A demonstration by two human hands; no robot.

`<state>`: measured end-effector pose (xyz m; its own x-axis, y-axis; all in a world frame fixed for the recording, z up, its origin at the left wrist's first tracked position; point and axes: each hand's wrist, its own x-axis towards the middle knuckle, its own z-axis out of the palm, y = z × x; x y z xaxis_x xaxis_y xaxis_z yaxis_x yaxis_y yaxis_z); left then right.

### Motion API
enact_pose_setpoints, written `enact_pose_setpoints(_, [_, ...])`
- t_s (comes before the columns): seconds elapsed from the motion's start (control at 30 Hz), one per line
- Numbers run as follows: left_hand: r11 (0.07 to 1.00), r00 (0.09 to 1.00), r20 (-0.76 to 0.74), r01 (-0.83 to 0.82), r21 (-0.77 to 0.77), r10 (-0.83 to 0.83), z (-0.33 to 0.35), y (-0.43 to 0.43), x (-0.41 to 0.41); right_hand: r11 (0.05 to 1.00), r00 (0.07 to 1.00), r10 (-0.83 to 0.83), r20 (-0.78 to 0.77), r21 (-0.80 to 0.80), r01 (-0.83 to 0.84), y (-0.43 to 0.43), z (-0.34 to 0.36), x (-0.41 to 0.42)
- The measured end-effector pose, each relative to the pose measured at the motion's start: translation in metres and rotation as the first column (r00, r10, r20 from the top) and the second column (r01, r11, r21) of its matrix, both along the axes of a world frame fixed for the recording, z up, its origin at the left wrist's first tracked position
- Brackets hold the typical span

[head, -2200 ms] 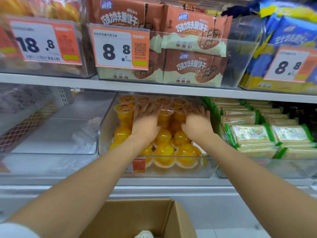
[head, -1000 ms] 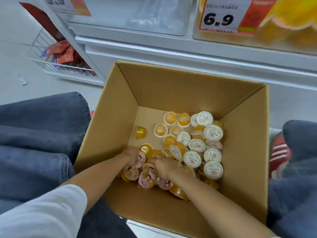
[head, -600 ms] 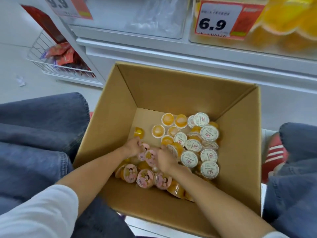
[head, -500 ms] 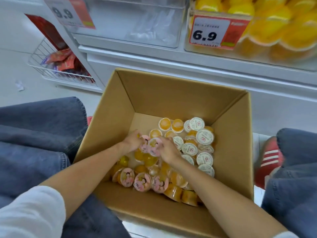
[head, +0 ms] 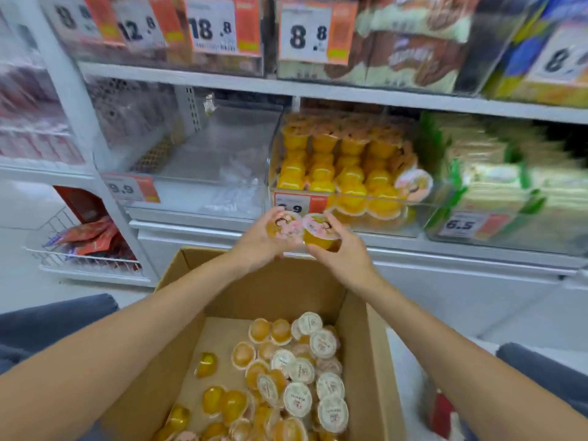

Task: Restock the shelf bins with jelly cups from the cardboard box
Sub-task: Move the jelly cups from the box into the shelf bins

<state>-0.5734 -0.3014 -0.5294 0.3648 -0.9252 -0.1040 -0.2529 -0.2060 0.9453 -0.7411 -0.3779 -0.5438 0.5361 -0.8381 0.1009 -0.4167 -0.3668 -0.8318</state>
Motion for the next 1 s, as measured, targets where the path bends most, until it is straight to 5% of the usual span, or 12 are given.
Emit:
enact_pose_setpoints(0.13, [0.974,0.926,0.369,0.003,-0.226,0.082,0.064,-0.029,0.004,0.953,0.994,-0.109,-0.005,-0.286,0.103,-0.037,0.055,-0.001])
enact_pose_setpoints(0.27, [0.967,0.664,0.706,-0.115,-0.228,0.246,0.096,-0.087,0.023,0.911,0.979,-0.204,-0.018,-0.37,0.183,-0.081,0.081,0.02])
enact_pose_setpoints(0.47, [0.983,0.425,0.904,-0.181,0.03,0.051,0.07,-0.144,0.064,0.931,0.964,-0.234,-0.126,-0.316,0.184,-0.118,0.063,0.066])
enact_pose_setpoints(0.57, [0.984,0.345,0.935,-0.174,-0.025,0.084,0.056,-0.149,0.072,0.915,0.962,-0.256,-0.093,-0.344,0.21,-0.115,0.047,0.072])
enact_pose_setpoints(0.77, [0.957,0.452,0.844,-0.114,-0.267,0.289,0.039,-0.147,0.072,0.875,0.948,-0.307,-0.084,-0.416,0.246,-0.122,0.041,0.075])
enact_pose_setpoints(1.0, [0.963,0.495,0.827,-0.12,-0.24,0.268,0.035,-0.147,0.07,0.877,0.927,-0.305,-0.218,-0.443,0.184,-0.131,0.039,0.075])
